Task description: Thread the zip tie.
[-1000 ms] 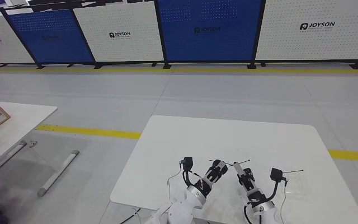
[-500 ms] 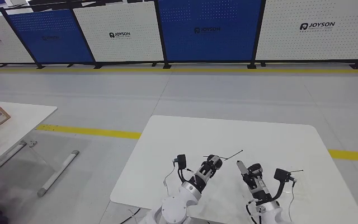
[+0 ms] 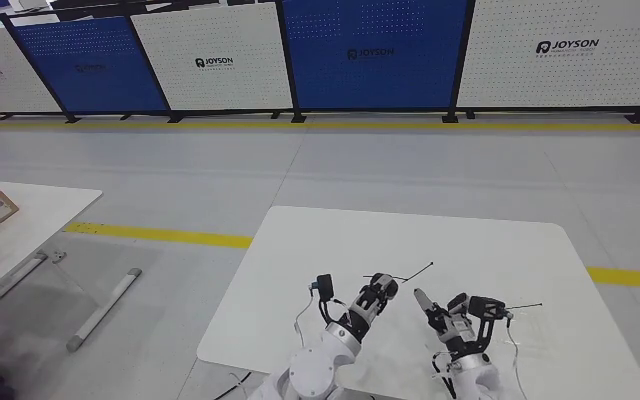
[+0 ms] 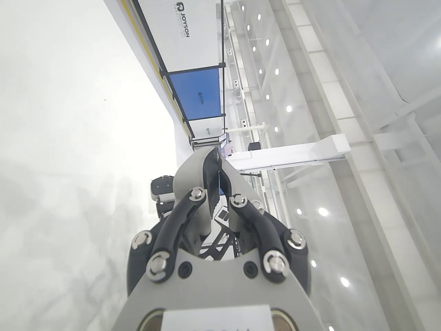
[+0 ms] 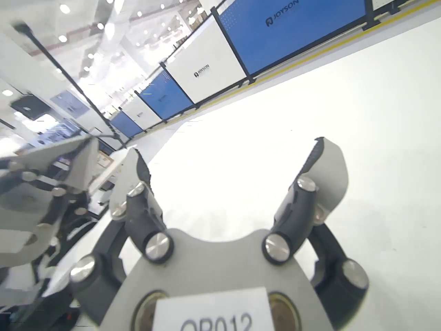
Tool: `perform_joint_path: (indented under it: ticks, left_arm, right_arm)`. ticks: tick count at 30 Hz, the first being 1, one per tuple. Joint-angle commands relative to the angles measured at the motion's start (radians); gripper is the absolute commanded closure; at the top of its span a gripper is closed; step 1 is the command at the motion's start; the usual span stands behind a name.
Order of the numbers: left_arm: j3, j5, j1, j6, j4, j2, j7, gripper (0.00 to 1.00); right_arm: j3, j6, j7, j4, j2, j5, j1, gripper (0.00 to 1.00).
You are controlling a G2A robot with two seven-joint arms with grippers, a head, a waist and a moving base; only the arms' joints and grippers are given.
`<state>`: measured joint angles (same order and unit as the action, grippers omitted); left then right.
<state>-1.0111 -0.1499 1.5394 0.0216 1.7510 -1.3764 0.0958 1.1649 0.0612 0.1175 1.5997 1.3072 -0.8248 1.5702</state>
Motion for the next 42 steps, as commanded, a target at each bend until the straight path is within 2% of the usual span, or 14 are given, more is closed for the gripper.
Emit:
perform_joint_path:
  ticks: [1, 5, 10, 11, 12, 15, 19, 23, 29, 33, 42]
  left_arm:
    - [0.000, 0.000, 0.000, 0.000, 0.000, 0.000, 0.000, 1.00]
    - [0.000, 0.000, 0.000, 0.000, 0.000, 0.000, 0.000, 1.00]
    - [0.007, 0.005, -0.003, 0.003, -0.008, -0.001, -0.002, 1.00]
    - [0.009, 0.008, -0.004, 0.003, -0.010, -0.001, -0.002, 1.00]
    - [0.012, 0.012, -0.005, 0.003, -0.012, -0.001, -0.001, 1.00]
    - [0.017, 0.015, -0.007, 0.003, -0.016, -0.002, 0.002, 1.00]
    - [0.021, 0.024, -0.011, 0.004, -0.021, -0.002, 0.004, 1.00]
    - [0.028, 0.034, -0.014, 0.008, -0.030, -0.003, 0.009, 1.00]
    - [0.036, 0.049, -0.017, 0.012, -0.041, -0.004, 0.016, 1.00]
    - [0.043, 0.059, -0.018, 0.013, -0.045, -0.004, 0.012, 1.00]
    - [0.061, 0.089, -0.013, 0.014, -0.051, -0.004, 0.007, 1.00]
  right_arm:
    - [-0.001, 0.000, 0.002, 0.002, 0.000, 0.005, 0.000, 0.00]
    - [-0.001, 0.000, 0.000, 0.000, 0.000, 0.002, 0.000, 0.00]
    - [-0.026, -0.014, -0.015, -0.026, 0.004, -0.055, -0.021, 0.00]
    - [-0.028, -0.013, -0.017, -0.030, 0.004, -0.060, -0.024, 0.25]
    - [-0.029, -0.011, -0.015, -0.033, 0.005, -0.061, -0.028, 0.60]
    - [-0.032, 0.014, -0.031, -0.039, 0.005, -0.058, -0.035, 0.56]
    - [-0.029, 0.066, -0.074, -0.039, 0.002, -0.051, -0.039, 0.56]
    - [-0.022, 0.100, -0.069, -0.027, -0.001, -0.056, -0.031, 0.54]
    - [-0.018, 0.144, -0.064, -0.010, -0.004, -0.065, -0.019, 0.57]
    - [-0.020, 0.143, -0.068, -0.007, -0.004, -0.071, -0.019, 0.57]
    - [-0.024, 0.138, -0.055, -0.001, -0.002, -0.073, -0.023, 0.69]
